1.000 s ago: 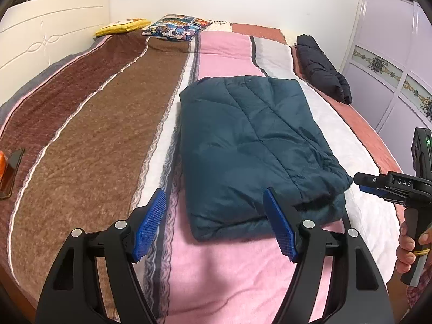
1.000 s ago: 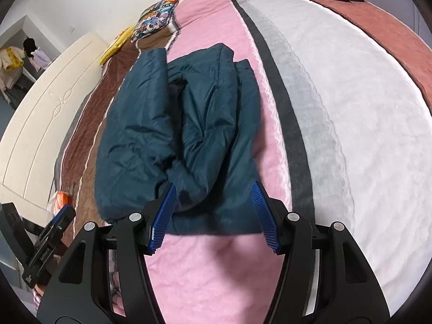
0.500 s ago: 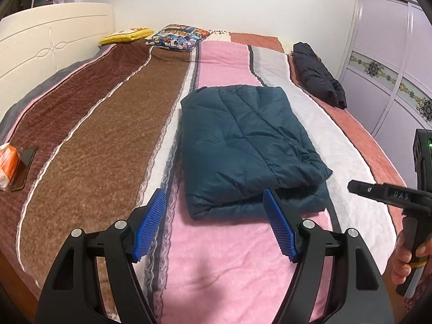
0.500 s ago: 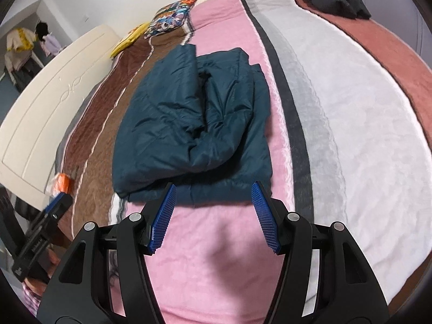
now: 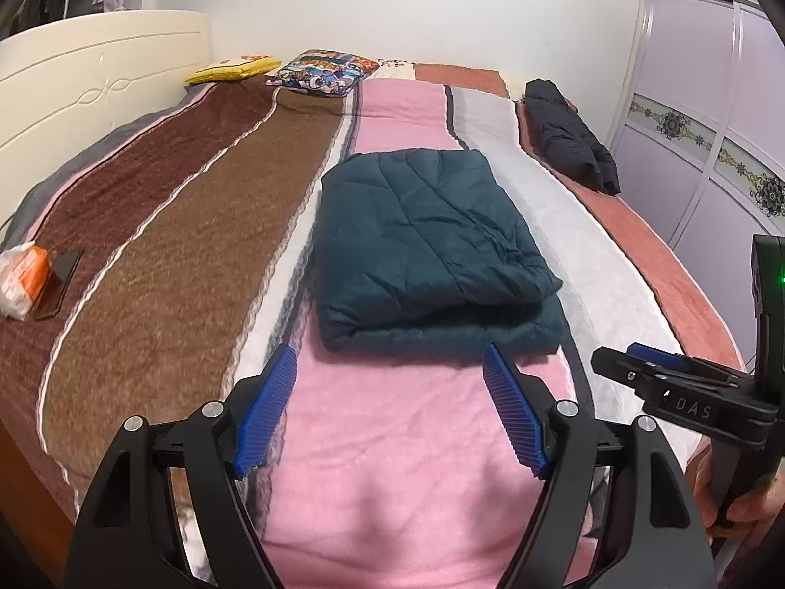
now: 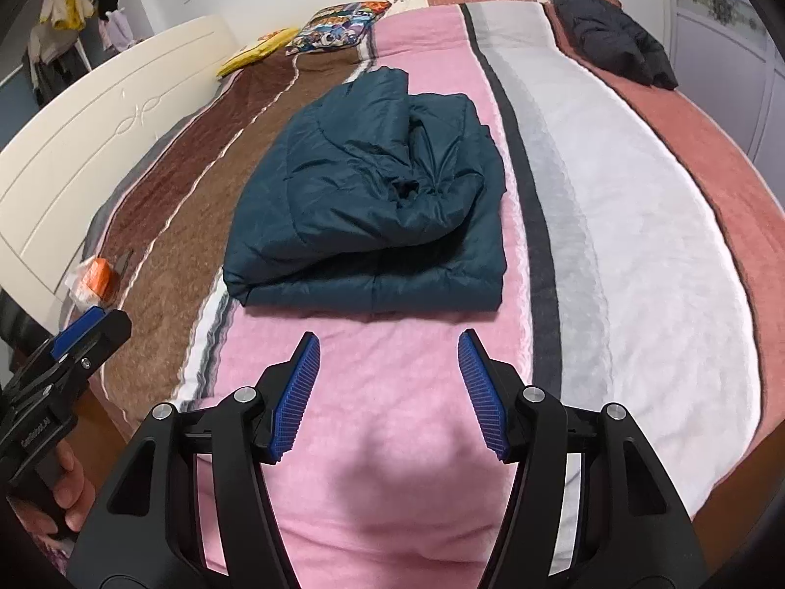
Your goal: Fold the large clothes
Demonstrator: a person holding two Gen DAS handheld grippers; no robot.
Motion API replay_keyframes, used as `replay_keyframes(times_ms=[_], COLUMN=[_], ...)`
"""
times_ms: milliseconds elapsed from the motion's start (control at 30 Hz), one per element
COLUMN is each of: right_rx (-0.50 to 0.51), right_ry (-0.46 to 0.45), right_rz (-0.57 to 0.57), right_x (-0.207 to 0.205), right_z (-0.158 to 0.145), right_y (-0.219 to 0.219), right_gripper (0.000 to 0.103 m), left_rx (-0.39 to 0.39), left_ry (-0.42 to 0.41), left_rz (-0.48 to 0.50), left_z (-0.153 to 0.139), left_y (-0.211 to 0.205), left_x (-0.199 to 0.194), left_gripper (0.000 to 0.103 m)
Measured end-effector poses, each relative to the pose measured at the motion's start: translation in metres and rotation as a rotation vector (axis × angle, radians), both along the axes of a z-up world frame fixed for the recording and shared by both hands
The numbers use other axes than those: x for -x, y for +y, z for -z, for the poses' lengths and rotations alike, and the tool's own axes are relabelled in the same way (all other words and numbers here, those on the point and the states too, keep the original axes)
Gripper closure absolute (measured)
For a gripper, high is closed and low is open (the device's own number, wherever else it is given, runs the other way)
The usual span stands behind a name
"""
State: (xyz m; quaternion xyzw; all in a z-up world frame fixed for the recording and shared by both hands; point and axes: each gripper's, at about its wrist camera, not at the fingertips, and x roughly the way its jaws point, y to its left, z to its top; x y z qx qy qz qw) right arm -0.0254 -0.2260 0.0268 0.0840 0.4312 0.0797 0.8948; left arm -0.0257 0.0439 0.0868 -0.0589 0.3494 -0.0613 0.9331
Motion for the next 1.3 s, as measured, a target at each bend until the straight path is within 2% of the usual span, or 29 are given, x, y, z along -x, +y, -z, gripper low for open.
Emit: replay_keyframes(times_ms=[267, 767, 1100, 1300], right_rx=[0.052, 0.107, 0.133, 0.129], right_ry=[-0.02, 0.023, 0.033, 0.069], right_rz=[0.007, 0.062, 0.058, 0.07], right_x=[0.025, 0.051, 0.068, 0.071], right_z=[0.003, 0.032, 0.047, 0.056], right_y=[0.012, 0.022, 0.028, 0.026], right_gripper=[0.044, 0.044, 0.044, 0.044], left_rx=[0.004, -0.016, -0.047, -0.058], left_ry=[0.035, 0.098, 0.134, 0.161], left_rz=[-0.026, -0.086, -0.07, -0.066], left_z=[0.008, 0.032, 0.046, 0.053], left_y=[-0.009, -0.015, -0.029, -0.033], left_x=[0.019, 0.042, 0.049, 0.052], left_gripper=[0.028, 0.028, 0.028, 0.028])
